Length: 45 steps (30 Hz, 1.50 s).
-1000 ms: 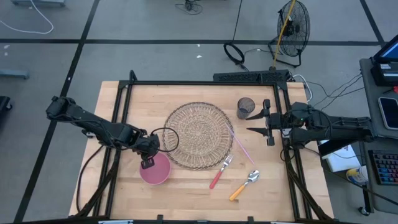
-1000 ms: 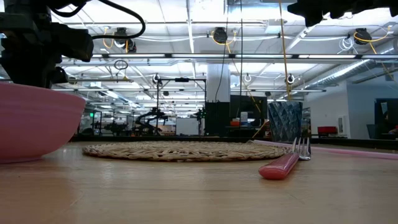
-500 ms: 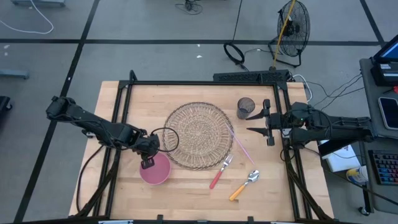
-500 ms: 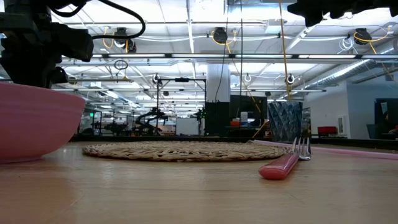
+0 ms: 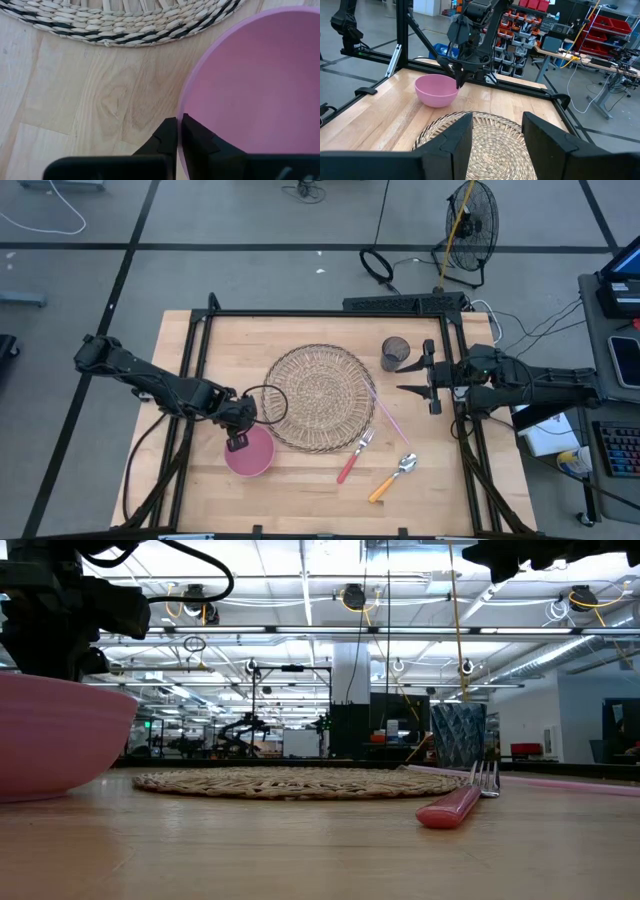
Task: Pick & Place Utensil
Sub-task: Put the pink bowl on the left side of the brown mat
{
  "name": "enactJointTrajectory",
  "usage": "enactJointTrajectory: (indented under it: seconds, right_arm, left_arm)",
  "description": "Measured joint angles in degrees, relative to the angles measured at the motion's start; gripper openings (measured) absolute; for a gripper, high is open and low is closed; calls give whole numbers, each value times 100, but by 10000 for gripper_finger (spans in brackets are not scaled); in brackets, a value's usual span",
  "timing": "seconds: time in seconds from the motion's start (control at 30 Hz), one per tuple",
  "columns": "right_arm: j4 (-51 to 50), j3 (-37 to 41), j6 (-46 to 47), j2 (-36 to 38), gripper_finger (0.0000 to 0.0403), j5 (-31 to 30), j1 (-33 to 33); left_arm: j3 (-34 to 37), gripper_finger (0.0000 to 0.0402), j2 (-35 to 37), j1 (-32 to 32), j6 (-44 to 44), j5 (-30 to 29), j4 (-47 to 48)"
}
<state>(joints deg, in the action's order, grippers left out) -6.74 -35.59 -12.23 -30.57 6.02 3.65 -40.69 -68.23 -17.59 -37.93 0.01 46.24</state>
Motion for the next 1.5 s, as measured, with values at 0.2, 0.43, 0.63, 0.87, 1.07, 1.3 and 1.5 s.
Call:
enactJointTrajectory:
  seconds: [0.2, 0.43, 0.63, 0.87, 1.07, 1.3, 1.5]
  right_arm:
    - [0, 0, 0, 0, 160, 0, 2]
    - [1, 0, 0, 0, 160, 0, 0]
    - [2, 0, 0, 0, 160, 0, 1]
    - [2, 0, 7, 0, 160, 0, 2]
    - [-4, 0, 59, 2, 160, 0, 0]
    - [-37, 0, 63, 0, 160, 0, 0]
    - [-39, 0, 63, 0, 160, 0, 1]
  left_arm:
    - [0, 14, 0, 1, -5, 50, -2]
    - [0, 31, 0, -1, -74, 168, 0]
    - [-37, 8, 0, -1, -76, 254, 13]
    - [-257, 46, 0, 0, -2, 254, 12]
    - [-348, 45, 0, -1, 147, 254, 11]
    - [-348, 60, 0, -16, 303, 117, 29]
    - [-348, 147, 0, -16, 288, 98, 27]
